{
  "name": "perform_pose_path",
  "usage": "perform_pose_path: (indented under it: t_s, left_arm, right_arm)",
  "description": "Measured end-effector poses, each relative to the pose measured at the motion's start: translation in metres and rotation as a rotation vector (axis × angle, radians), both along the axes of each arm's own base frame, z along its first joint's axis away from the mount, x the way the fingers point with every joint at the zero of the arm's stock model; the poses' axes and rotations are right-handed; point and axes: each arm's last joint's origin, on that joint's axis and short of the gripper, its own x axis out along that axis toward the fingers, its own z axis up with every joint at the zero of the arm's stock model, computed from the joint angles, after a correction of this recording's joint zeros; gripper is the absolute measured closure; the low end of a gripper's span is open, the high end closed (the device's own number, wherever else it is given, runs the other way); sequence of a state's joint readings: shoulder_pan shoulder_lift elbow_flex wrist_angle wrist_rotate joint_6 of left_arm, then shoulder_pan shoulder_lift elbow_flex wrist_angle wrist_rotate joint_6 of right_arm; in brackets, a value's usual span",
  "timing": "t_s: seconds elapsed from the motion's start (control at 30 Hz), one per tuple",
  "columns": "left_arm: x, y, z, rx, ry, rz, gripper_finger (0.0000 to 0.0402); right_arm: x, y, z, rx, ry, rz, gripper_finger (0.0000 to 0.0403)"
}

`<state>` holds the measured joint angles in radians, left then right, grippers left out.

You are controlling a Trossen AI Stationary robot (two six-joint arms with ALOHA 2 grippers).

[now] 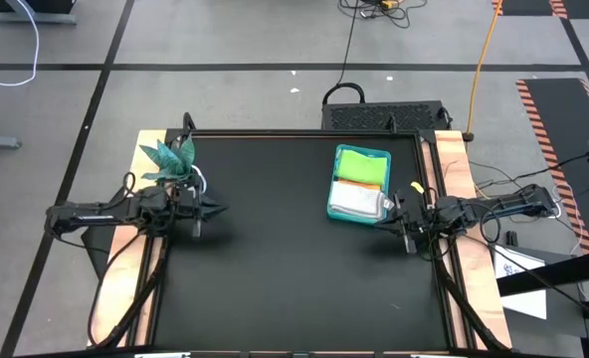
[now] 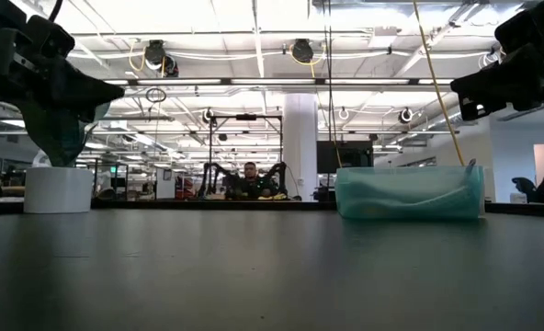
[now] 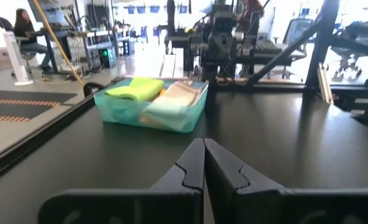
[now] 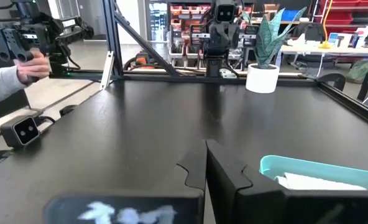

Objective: Fold microfiber towels
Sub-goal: Return to Home Position

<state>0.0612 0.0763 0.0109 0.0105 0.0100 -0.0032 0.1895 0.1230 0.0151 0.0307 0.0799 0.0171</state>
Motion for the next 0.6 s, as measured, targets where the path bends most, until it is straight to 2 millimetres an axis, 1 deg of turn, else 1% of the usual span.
perform_pose_path:
  t_s: [0.23,0.4,0.6]
  left_arm:
    - [0.003,0.000,-0.005,-0.005,0.060,0.008,0.0383]
    - [0.004,0.001,-0.007,-0.007,0.080,0.010,0.0383]
    - [0.004,0.001,-0.007,-0.009,0.081,0.011,0.0382]
  right_arm:
    - [0.000,0.000,0.002,-0.004,-0.021,-0.004,0.0403]
    - [0.000,-0.005,0.006,0.005,-0.065,-0.071,0.0403]
    - [-0.005,-0.017,0.010,0.007,-0.121,-0.174,0.0403]
